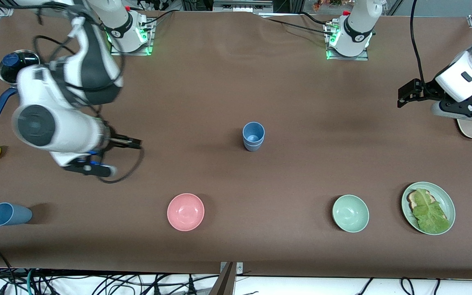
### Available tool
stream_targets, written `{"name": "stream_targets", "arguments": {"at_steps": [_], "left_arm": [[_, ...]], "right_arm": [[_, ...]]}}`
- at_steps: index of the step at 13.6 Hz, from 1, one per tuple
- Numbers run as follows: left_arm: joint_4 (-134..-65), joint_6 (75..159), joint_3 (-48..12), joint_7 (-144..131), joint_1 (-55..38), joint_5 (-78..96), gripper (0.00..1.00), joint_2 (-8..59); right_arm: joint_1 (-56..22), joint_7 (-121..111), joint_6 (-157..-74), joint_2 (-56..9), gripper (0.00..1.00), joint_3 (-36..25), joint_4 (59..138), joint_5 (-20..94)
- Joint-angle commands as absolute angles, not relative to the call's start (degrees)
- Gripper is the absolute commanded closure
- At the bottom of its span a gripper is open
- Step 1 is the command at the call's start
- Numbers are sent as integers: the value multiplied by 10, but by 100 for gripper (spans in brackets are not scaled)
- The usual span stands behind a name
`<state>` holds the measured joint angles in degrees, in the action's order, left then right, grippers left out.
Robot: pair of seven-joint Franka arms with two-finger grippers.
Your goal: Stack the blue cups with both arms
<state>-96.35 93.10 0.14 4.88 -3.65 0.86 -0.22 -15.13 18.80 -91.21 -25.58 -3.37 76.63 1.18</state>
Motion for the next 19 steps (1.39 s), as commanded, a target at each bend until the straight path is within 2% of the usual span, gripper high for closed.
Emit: {"name": "stream_targets", "arguments": {"at_steps": [1,5,9,16,19], "left_arm": [[-956,923,0,58,-37,3,0,-2],[-956,923,0,58,-37,3,0,-2],[-956,923,0,58,-37,3,0,-2],[-956,923,0,58,-37,3,0,-2],[-956,923,-1,58,-37,3,0,-2]], "right_arm": [[-119,98,-993,-136,0,-27,927,-17],[-108,84,-998,-33,0,-39,998,-18],[-91,6,-942,20,0,-59,994,-17],[-66,-24,-931,21,0,-59,966,-8],[-67,-23,-925,1,0,-59,946,-9]]}}
